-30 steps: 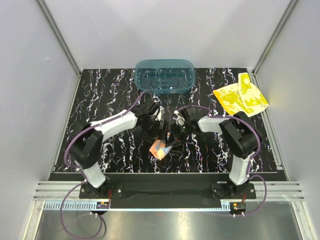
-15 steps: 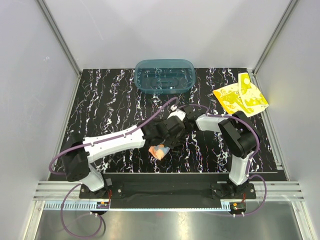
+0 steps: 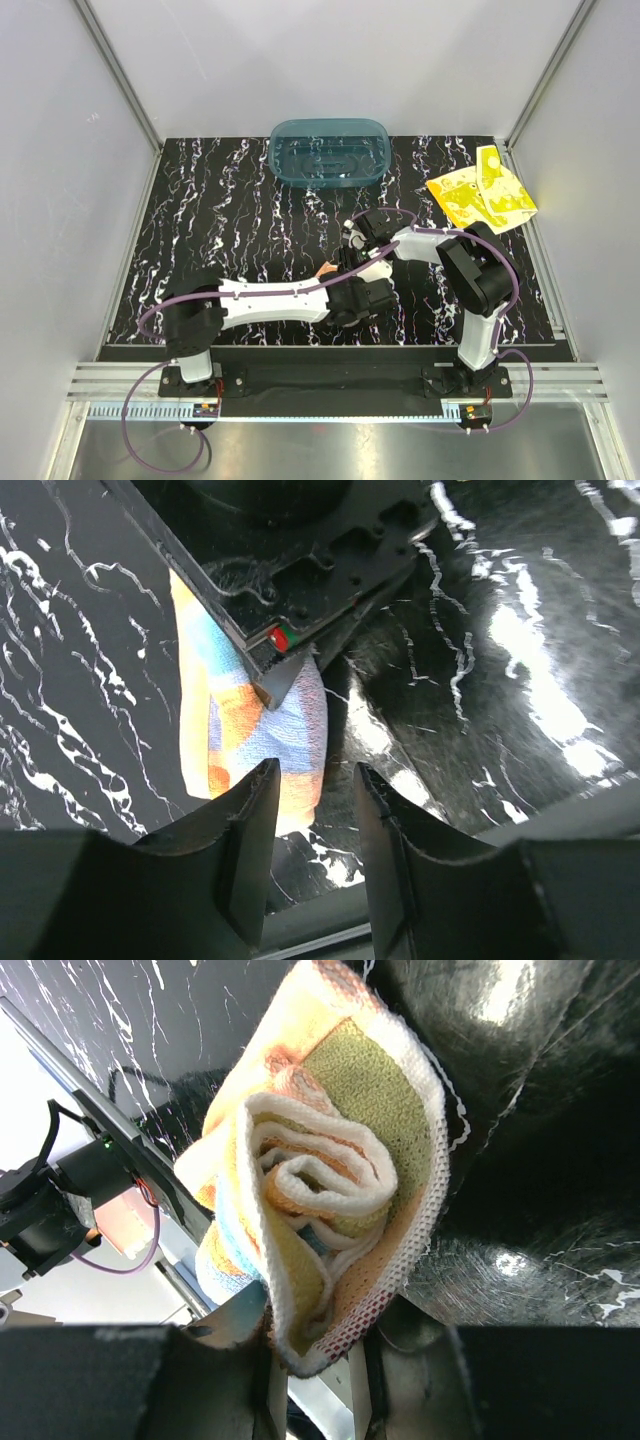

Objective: Roll the towels
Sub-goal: Roll the towel

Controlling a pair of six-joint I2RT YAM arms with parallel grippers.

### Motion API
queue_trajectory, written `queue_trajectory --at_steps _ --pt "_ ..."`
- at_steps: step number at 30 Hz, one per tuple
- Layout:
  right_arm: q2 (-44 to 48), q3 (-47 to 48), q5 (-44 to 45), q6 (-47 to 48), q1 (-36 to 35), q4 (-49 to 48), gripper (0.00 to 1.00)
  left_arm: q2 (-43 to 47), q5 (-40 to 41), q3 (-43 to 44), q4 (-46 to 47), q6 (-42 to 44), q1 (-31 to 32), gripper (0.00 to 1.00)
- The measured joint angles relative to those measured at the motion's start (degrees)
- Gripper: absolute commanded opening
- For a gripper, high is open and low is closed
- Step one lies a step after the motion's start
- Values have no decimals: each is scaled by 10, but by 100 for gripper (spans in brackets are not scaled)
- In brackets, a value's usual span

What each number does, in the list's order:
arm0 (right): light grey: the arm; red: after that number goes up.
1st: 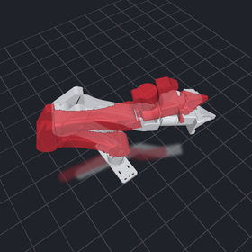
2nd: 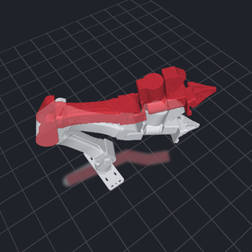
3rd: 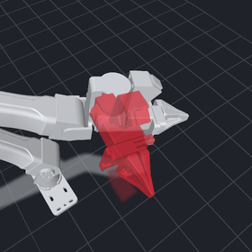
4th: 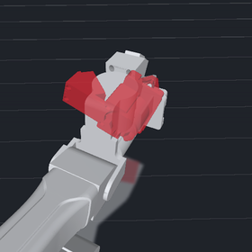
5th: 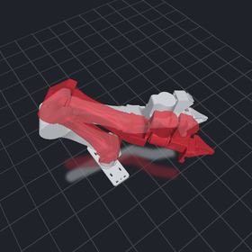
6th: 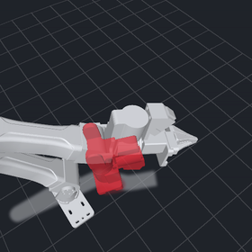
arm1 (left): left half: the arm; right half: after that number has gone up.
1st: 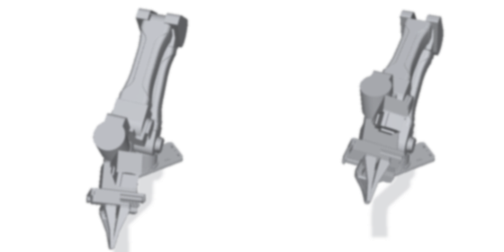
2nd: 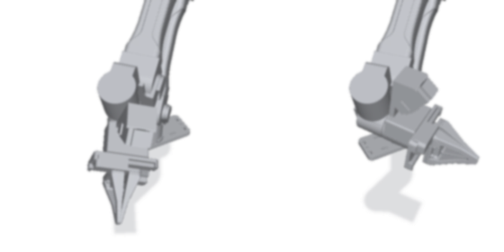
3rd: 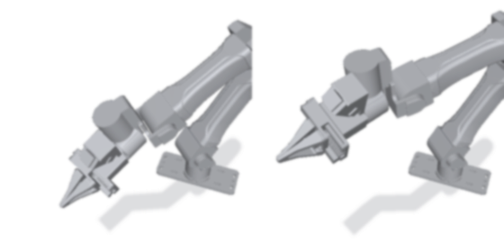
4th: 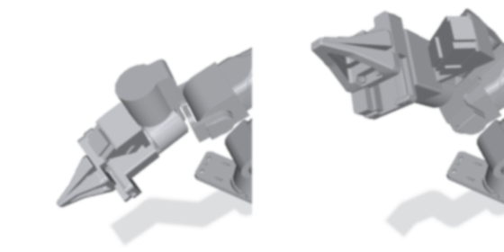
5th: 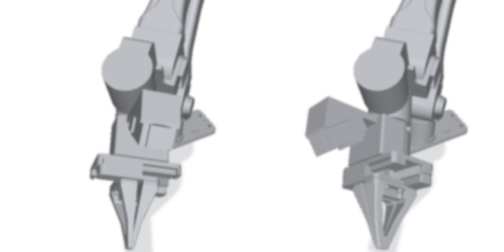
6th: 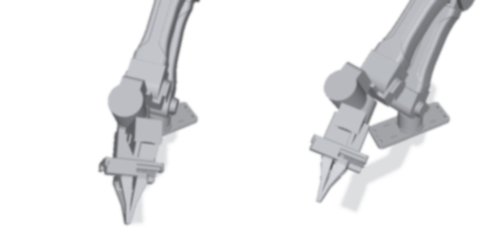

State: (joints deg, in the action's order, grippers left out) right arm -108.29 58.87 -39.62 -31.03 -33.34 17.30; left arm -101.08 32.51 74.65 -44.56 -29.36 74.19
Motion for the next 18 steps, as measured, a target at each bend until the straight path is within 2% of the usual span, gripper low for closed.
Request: queue_trajectory --at_steps 8,18 --pt "0 1 0 3 0 4 14 -28 34 -7 -8 -30 1 47" --pt "-1 7 1 7 -1 12 14 -51 57 -61 15 -42 0 51"
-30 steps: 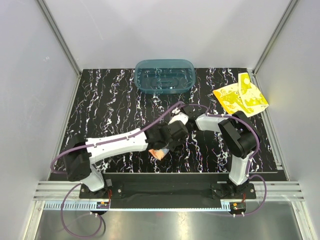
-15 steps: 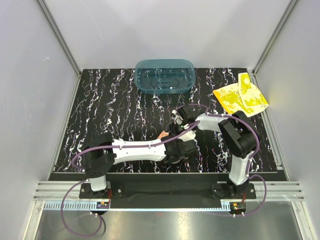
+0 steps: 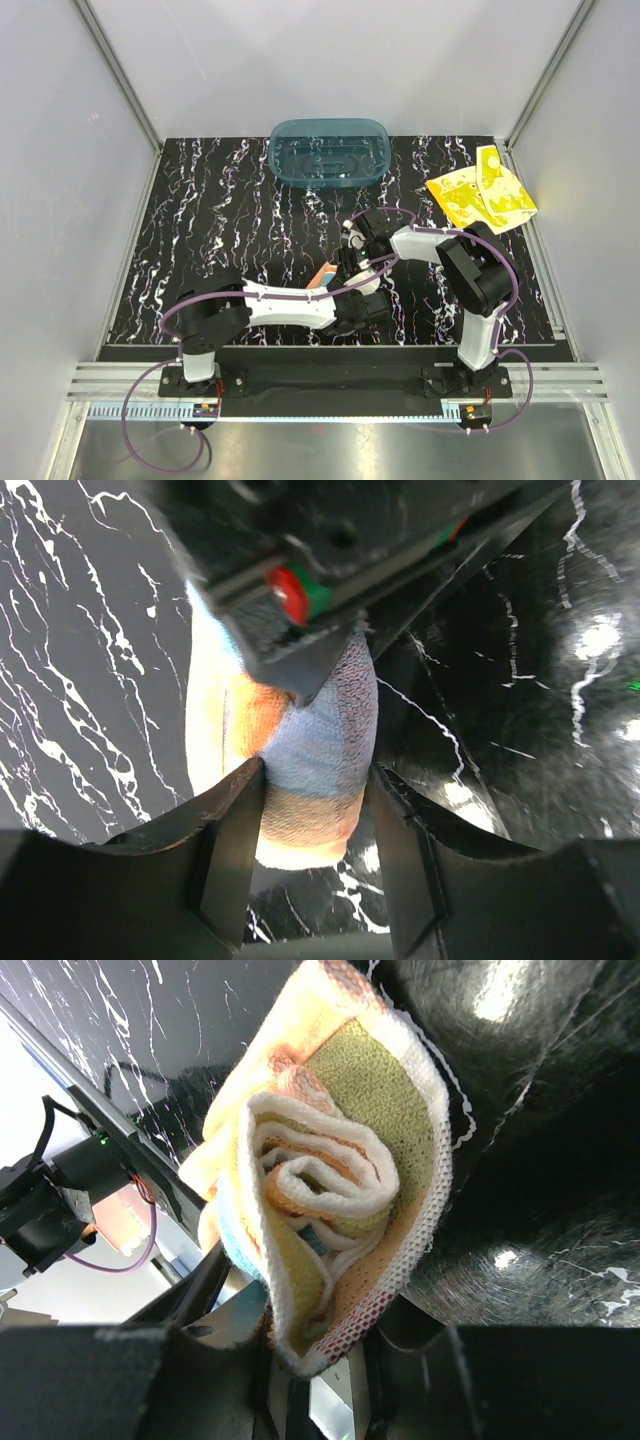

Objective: Roll the towels
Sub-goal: Roll the towel

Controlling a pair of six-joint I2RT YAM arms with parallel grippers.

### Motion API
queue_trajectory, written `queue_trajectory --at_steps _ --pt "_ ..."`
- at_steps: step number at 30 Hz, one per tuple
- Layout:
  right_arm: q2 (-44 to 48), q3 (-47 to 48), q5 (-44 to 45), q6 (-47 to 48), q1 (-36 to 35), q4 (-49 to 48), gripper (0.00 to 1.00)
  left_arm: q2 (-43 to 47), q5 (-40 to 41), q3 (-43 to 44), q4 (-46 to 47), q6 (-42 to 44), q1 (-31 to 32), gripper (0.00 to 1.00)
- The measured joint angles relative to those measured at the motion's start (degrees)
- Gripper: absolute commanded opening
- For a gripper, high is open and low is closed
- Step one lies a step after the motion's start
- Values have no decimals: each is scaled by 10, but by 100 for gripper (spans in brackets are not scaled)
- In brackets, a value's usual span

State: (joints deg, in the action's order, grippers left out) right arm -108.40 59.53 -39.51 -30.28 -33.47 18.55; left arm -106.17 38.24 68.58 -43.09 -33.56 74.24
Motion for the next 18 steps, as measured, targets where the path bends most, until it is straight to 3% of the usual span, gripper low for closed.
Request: queue_trajectory --at_steps 8,15,16,18 --pt "-4 13 0 7 -1 14 15 -8 -1 -24 35 6 -20 54" --pt "-16 37 10 19 -1 15 20 9 -46 -45 79 30 -66 34" --pt "-17 40 11 21 -1 17 21 9 -51 -45 81 36 -69 26" --pt "-20 44 11 25 -1 20 28 10 -59 -45 84 42 -74 19"
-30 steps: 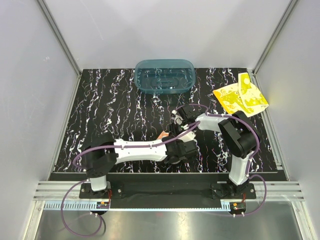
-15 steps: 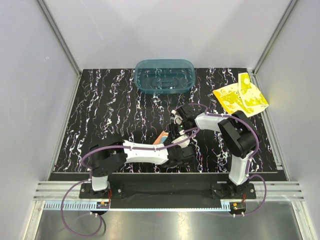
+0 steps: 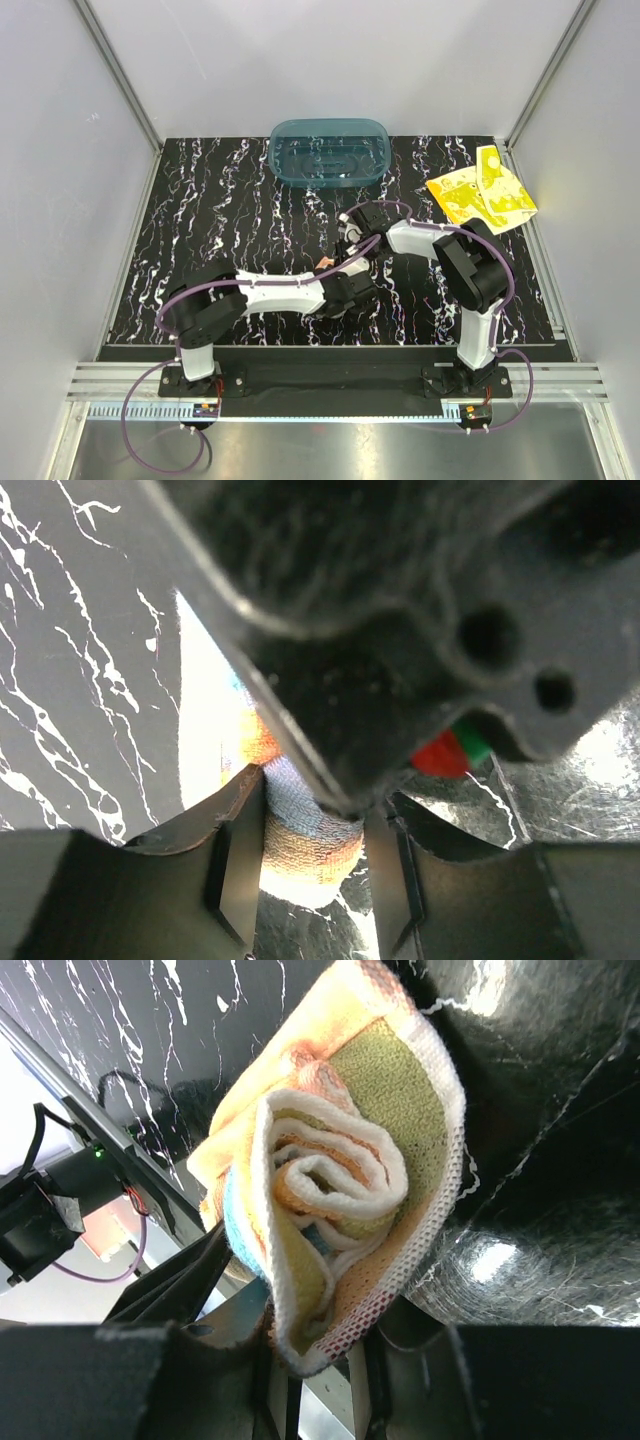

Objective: Roll the towels
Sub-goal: Roll the towel

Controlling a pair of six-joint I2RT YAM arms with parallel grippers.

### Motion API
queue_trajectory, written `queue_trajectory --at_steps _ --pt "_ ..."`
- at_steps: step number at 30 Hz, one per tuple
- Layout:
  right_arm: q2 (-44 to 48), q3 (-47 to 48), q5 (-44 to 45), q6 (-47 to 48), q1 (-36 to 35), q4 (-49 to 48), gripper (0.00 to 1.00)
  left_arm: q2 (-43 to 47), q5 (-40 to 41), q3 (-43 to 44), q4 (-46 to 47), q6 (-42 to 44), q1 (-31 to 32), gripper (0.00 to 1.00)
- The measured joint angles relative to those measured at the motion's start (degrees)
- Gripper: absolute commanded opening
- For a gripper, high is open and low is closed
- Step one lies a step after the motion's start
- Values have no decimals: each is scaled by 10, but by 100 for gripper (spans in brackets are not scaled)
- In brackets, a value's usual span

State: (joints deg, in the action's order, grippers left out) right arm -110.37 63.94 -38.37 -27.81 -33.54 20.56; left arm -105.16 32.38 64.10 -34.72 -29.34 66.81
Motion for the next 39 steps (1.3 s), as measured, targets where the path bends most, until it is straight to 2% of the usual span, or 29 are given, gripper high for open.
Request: queue_trajectory --at_steps 1,2,3,9,11,13,15,16,17,22,30,33,39 --pt "-2 3 0 2 0 3 30 0 -2 0 1 3 -2 9" --pt "-2 5 0 5 0 5 35 0 -3 0 2 4 -2 4" --pt "-3 7 0 7 1 8 46 1 -5 0 3 6 -3 0" --pt "-3 25 16 28 5 51 65 13 -35 -10 20 24 -22 0" --pt "-2 32 21 33 15 70 74 18 -58 -12 28 37 -36 0" --pt "-2 43 35 41 34 93 85 22 -79 -12 42 48 -47 0" --pt "1 60 44 50 58 123 90 24 -101 -13 63 56 -61 0" --pt "2 71 51 56 71 142 97 24 -117 -12 83 58 -69 0" --pt "3 85 59 61 83 162 99 24 -133 -12 99 59 -76 0" --pt "12 148 148 96 140 242 100 28 -231 -18 165 56 -109 0" --pt "115 150 171 90 163 271 100 28 -370 -21 185 25 -149 0" --pt "157 118 155 72 161 246 100 23 -422 -21 192 7 -163 0" --pt "209 -7 93 19 157 160 96 12 -546 -51 256 -53 -213 0"
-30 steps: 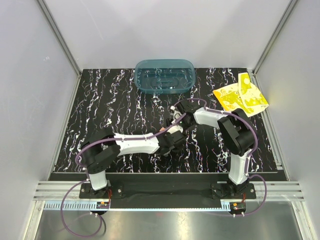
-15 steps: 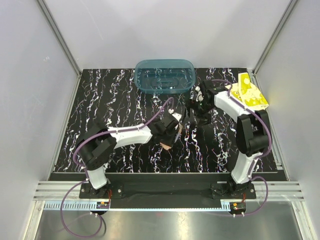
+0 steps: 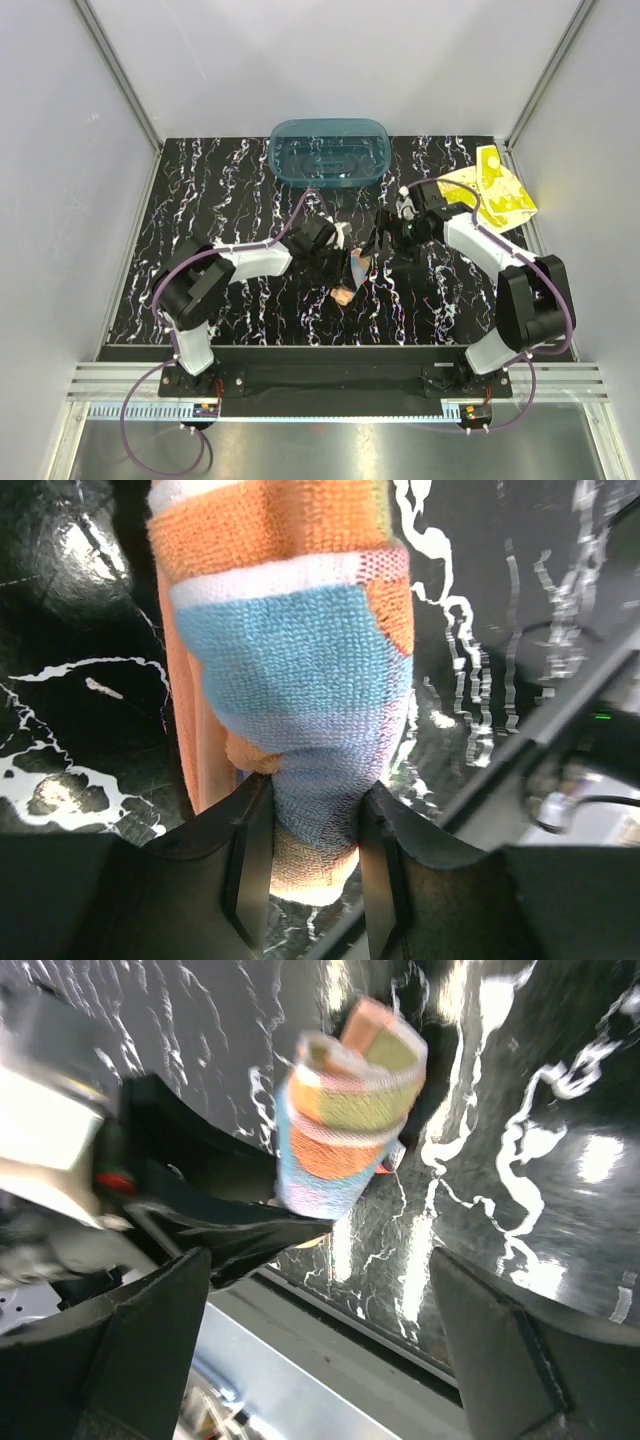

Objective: Roll the towels
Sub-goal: Roll the towel

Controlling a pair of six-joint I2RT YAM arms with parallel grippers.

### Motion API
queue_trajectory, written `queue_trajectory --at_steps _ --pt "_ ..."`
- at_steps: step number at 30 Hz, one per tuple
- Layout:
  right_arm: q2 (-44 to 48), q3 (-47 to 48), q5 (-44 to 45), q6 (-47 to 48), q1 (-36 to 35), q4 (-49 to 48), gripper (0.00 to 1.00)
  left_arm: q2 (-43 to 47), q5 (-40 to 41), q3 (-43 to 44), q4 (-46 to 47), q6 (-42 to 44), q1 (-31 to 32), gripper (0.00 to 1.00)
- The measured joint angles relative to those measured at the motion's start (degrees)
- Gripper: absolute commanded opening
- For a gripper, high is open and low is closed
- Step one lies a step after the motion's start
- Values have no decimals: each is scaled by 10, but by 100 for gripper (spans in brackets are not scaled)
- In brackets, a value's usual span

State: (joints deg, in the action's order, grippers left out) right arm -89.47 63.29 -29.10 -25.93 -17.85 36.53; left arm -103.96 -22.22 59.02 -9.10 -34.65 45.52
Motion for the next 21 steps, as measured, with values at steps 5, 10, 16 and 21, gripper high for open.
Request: queue_trajectory --at_steps 5,10,16,21 --pt "-10 -66 -16 -41 -25 -55 91 -15 -70 -19 55 -40 -23 0" --pt "-40 -87 -33 -77 -52 -112 86 -22 -108 -40 99 -73 -37 0" --pt "-71 -88 -61 -102 -68 -155 76 -27 -136 -55 123 -96 -52 0" --pt "-75 -100 -68 -116 -70 -184 75 -30 -156 -71 152 -111 -63 0"
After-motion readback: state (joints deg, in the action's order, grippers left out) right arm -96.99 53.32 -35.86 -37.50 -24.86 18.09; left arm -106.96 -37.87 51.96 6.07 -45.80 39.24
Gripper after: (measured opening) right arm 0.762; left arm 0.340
